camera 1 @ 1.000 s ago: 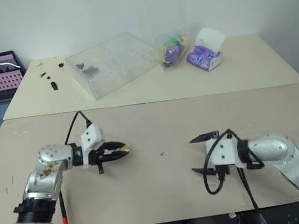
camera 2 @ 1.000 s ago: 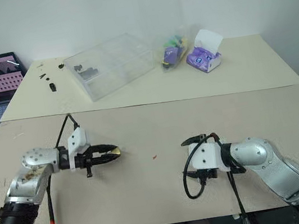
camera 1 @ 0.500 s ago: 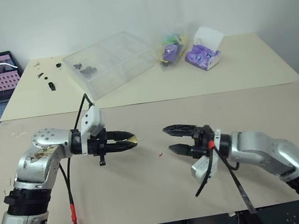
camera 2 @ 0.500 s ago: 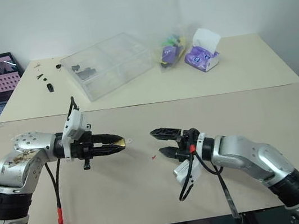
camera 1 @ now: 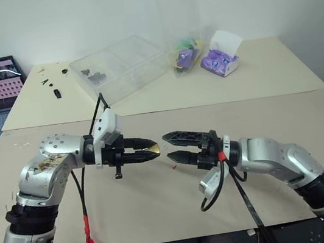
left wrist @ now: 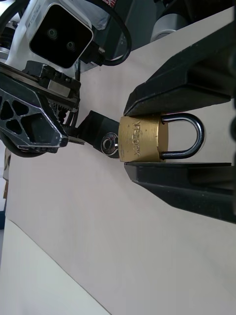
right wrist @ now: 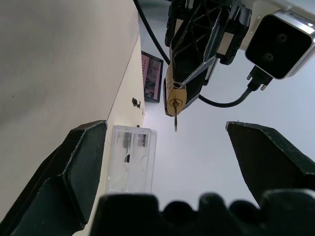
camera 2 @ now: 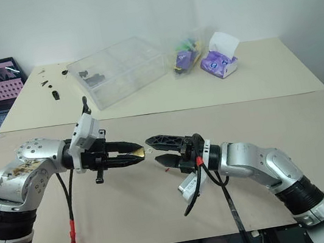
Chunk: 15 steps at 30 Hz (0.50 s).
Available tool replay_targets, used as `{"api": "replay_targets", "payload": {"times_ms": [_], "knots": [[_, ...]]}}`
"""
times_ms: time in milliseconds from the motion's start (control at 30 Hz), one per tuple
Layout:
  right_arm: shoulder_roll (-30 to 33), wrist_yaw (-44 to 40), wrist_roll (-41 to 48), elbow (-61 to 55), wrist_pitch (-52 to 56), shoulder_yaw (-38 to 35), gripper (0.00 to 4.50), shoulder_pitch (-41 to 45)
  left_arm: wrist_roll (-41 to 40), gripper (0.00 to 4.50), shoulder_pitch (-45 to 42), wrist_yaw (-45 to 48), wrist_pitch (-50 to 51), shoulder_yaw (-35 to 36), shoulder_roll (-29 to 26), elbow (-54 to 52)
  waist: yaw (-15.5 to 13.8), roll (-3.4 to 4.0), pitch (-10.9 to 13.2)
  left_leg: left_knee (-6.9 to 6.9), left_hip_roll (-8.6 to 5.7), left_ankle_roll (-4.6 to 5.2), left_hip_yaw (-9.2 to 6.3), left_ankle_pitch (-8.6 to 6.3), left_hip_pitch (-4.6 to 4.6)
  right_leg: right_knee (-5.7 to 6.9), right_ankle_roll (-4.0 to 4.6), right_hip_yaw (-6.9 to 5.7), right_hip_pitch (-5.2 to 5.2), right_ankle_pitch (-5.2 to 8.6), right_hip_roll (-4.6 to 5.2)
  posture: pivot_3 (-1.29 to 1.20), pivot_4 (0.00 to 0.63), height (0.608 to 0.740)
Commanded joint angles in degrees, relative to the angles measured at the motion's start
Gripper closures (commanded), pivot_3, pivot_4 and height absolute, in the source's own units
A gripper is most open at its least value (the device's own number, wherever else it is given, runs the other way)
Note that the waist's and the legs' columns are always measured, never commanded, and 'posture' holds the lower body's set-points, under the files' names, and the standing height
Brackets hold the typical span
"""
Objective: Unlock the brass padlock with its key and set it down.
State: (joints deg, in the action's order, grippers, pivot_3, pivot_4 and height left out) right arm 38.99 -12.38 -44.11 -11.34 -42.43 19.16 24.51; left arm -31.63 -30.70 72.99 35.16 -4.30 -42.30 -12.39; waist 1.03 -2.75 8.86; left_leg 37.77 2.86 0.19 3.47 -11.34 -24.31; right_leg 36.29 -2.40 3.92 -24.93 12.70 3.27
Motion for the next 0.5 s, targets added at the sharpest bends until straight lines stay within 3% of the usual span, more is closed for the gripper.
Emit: {"api": "replay_targets", "payload": {"times_ms": [33,167,267,500], "knots": [[-0.31,0.11,1.46,-1.54,-0.57,-2.14,0.00,1.22,-0.92,3.66,-0.11,0.27,-0.18,0.53,-0.92,-2.35,0.00,0.00,0.00,0.00,0.00,0.00,0.00,0.00,0.00,0.01,0.00,0.00,0.00,-0.01,0.00,0.00,0.150,0.740],[-0.15,0.10,1.22,-1.47,-0.82,-2.07,0.00,1.20,-0.38,3.66,0.26,0.57,-0.72,0.35,-1.29,-1.92,0.07,0.00,0.00,0.00,0.00,0.00,0.00,0.00,0.01,0.02,0.02,0.01,0.00,-0.01,0.00,0.00,0.150,0.740],[-0.24,0.15,1.00,-1.29,-0.82,-1.98,0.63,1.29,-0.27,3.66,0.12,0.57,-0.78,0.15,-1.33,-1.80,0.02,0.00,0.00,0.00,0.00,0.00,0.00,0.00,0.01,0.03,0.02,0.01,0.00,-0.02,0.00,0.00,0.150,0.740],[-0.66,-0.31,0.72,-2.17,-0.66,-1.55,3.06,1.07,0.14,3.66,-0.25,0.54,-1.18,-0.28,-1.35,-1.17,0.04,0.00,0.00,0.02,0.00,0.00,0.00,0.00,0.01,0.04,0.03,0.01,0.00,-0.03,0.00,0.00,0.150,0.740]]}}
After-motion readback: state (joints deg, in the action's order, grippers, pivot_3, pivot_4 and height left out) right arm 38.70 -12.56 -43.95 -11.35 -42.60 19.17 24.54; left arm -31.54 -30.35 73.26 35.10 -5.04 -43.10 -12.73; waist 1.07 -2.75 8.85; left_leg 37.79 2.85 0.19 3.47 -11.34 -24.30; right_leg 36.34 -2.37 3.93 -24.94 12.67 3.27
